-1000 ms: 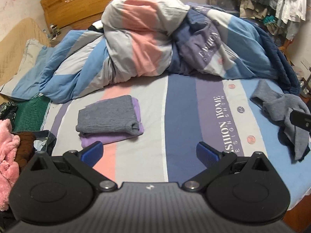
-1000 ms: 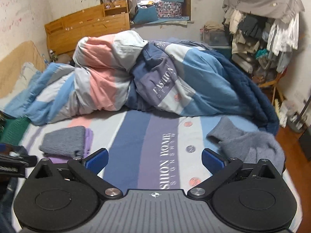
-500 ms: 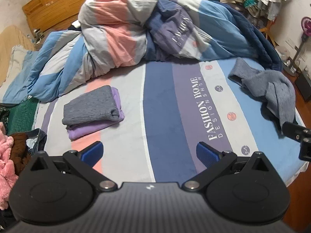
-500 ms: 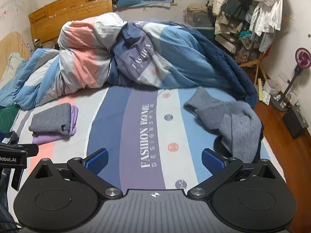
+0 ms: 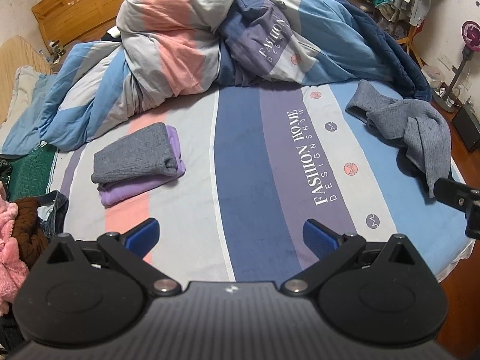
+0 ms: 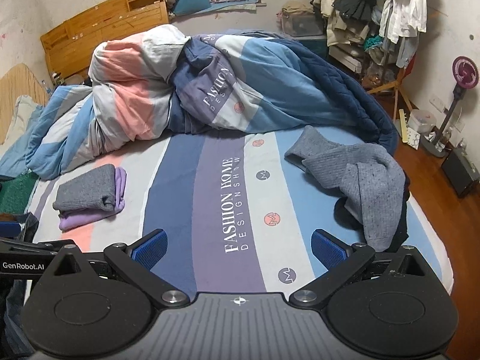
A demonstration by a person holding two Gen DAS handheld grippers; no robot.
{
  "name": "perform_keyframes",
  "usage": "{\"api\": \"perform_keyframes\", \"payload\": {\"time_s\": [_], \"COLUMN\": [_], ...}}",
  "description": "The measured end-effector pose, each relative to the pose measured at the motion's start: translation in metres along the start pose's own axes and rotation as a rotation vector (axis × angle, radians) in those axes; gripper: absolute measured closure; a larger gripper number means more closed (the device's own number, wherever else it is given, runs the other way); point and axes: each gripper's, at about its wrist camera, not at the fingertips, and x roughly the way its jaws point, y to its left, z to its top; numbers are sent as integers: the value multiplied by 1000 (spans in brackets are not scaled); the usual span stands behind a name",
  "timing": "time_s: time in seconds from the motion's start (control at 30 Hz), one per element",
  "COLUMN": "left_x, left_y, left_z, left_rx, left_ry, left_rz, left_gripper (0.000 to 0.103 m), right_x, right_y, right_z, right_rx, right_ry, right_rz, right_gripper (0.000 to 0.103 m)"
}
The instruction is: Fold clothes
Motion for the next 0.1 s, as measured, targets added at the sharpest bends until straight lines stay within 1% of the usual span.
{"api": "perform_keyframes", "payload": {"time_s": [0.1], "left_x": [-1], "left_y": [-2], "left_z": [-2], "left_rx": [3], "left_ry": [-4], "left_rz": [7], "left_gripper": [0], "right_x": [-1], "right_y": [0], "right_z": [-1], "right_rx": [-14], "right_ry": [1], "right_rz": [-2], "right_gripper": [0]}}
